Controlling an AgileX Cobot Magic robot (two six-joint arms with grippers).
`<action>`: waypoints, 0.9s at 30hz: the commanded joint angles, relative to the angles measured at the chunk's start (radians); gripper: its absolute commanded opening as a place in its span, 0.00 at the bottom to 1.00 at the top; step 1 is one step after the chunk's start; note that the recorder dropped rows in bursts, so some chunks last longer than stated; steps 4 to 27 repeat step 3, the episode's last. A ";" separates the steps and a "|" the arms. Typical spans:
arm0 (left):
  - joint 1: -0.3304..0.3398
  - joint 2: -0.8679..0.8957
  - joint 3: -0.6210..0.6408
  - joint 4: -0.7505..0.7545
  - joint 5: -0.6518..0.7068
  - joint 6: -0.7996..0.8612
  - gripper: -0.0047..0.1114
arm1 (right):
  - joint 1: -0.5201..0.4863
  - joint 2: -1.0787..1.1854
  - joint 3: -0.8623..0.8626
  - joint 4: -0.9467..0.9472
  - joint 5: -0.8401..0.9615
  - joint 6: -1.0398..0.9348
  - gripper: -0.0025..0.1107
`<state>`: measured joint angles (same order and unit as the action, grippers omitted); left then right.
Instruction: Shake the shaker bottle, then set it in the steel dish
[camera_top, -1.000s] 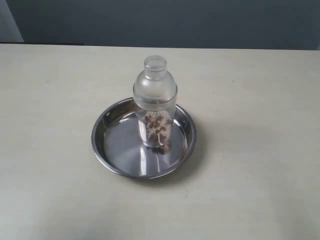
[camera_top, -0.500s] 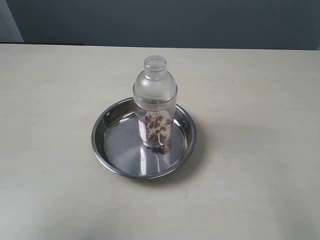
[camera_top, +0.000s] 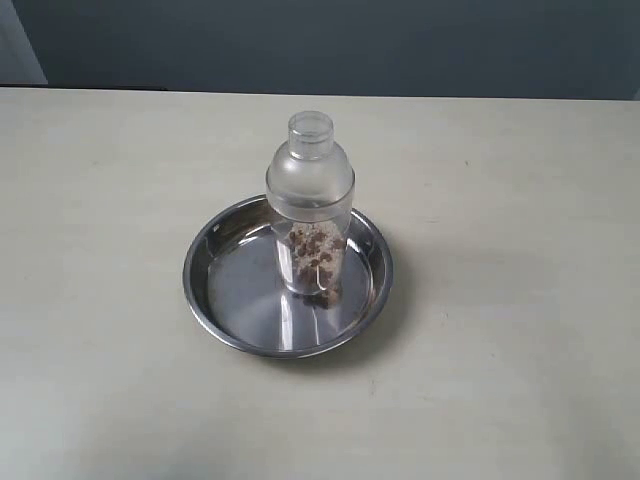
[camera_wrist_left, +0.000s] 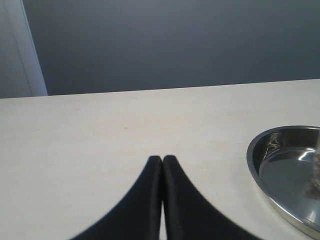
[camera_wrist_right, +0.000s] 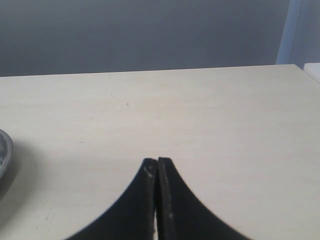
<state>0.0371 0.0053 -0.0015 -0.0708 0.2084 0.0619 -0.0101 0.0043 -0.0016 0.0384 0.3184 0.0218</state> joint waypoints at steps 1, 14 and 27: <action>0.001 -0.005 0.001 0.006 -0.014 -0.001 0.04 | 0.001 -0.004 0.002 -0.003 -0.012 -0.002 0.01; 0.001 -0.005 0.001 0.006 -0.014 -0.001 0.04 | 0.001 -0.004 0.002 -0.003 -0.012 -0.002 0.01; 0.001 -0.005 0.001 0.006 -0.014 -0.001 0.04 | 0.001 -0.004 0.002 -0.003 -0.012 -0.002 0.01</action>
